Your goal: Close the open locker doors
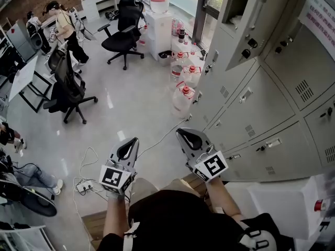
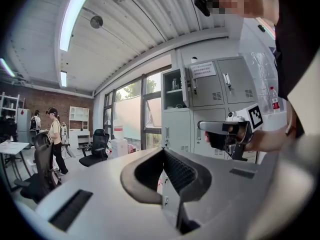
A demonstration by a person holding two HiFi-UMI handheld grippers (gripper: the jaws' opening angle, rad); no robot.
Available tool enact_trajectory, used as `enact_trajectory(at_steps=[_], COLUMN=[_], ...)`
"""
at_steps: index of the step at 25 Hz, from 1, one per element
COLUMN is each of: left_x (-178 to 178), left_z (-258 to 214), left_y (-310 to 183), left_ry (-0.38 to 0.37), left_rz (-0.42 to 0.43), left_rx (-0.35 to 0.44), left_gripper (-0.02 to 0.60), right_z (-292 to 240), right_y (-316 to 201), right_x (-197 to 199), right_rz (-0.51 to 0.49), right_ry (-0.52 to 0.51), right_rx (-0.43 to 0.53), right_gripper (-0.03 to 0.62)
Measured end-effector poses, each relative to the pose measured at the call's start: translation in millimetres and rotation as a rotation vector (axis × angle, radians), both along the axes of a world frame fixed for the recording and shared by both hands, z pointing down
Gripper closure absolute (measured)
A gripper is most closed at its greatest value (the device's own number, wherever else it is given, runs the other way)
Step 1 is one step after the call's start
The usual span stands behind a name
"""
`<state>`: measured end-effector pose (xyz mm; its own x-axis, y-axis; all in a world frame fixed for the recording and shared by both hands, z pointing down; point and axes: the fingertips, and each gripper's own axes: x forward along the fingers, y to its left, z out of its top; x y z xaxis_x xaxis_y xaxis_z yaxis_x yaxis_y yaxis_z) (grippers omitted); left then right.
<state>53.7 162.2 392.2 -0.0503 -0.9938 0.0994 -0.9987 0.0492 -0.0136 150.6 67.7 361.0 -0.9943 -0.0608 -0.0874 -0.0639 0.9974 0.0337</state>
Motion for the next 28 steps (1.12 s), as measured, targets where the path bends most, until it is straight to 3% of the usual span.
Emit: enact_trajectory(at_steps=[11,17,23,28], left_x=[-43,-111,-181,-218], left_z=[48,88,92,97], left_y=[-38,-52,-60,-76], left_ry=[0.006,0.012,-0.002,0.009], left_rz=[0.043,0.076,0.128,0.201], left_rx=[0.02,0.03,0.048,0.056], left_gripper=[0.574,0.574,0.574,0.574], right_z=[42,82,88,86], right_y=[-37,-47,-48,-60], right_x=[-32,-101,-174,-207], right_rz=[0.057,0.082,0.106,0.187], right_ry=[0.01,0.027,0.029,0.035], right_rx=[0.002,0.004,0.028,0.04], right_gripper=[0.563,0.563,0.563,0.563])
